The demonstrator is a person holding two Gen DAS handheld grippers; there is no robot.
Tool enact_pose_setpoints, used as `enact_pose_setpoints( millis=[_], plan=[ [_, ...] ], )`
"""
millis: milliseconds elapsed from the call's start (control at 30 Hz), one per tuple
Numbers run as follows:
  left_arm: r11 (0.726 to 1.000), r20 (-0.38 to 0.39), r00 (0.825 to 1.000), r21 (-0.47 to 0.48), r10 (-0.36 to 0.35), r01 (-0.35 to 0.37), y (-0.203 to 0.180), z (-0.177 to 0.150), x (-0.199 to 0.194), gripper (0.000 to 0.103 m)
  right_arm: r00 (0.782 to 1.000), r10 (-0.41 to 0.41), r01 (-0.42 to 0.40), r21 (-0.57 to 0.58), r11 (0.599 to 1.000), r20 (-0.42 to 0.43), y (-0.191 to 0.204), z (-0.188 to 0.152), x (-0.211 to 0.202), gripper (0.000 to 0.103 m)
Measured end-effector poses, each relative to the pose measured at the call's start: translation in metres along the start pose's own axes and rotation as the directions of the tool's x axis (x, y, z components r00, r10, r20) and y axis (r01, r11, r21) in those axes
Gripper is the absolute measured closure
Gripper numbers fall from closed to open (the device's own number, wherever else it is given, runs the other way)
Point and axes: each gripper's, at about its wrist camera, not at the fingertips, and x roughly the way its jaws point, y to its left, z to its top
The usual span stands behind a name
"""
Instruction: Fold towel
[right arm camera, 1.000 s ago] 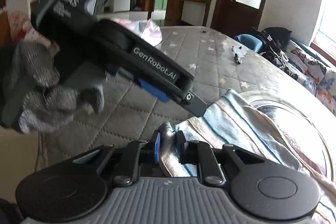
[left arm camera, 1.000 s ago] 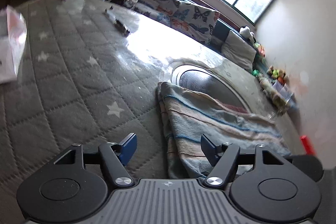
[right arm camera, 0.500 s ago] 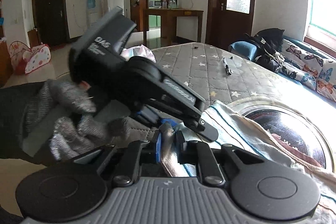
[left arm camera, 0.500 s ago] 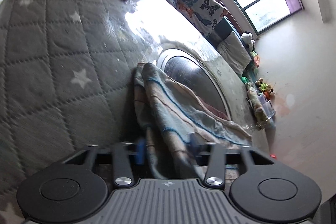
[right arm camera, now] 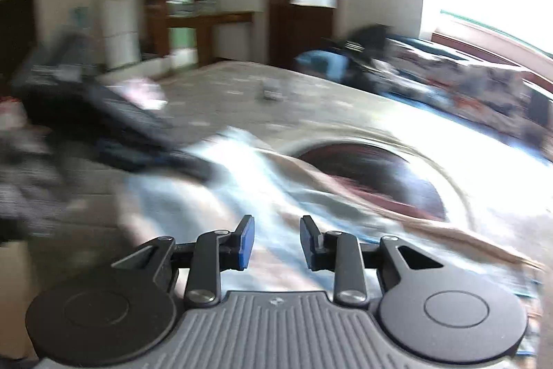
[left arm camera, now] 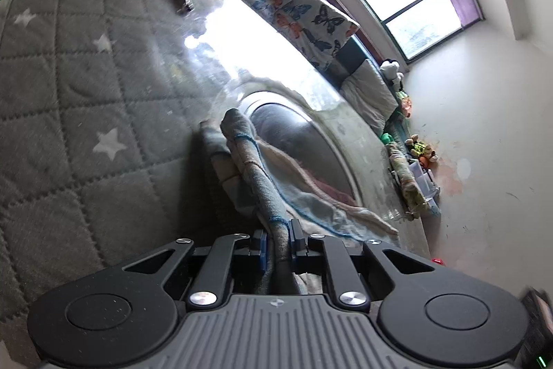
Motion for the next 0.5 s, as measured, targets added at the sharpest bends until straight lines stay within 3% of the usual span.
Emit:
enact_pose_setpoints(
  millis=[133, 333, 500],
  plan=[
    [0.999, 0.015, 1.0, 0.038, -0.018, 0.018, -0.017, 0.001, -0.004, 0.09, 0.984, -0.169, 0.171, 0.055, 0.984, -0.052, -0.041, 0.001, 0.027, 0.073],
    [0.996, 0.022, 0.998, 0.068, -0.054, 0.053, -0.039, 0.006, -0.007, 0.091, 0.96, -0.255, 0.264, 0.066, 0.962, -0.111, -0.073, 0.006, 0.068, 0.072],
    [0.993, 0.02, 0.997, 0.084, -0.079, 0.077, -0.05, 0.01, -0.007, 0.091, 0.958, -0.258, 0.268, 0.067, 0.961, -0.128, -0.079, 0.009, 0.087, 0.066]
  ],
)
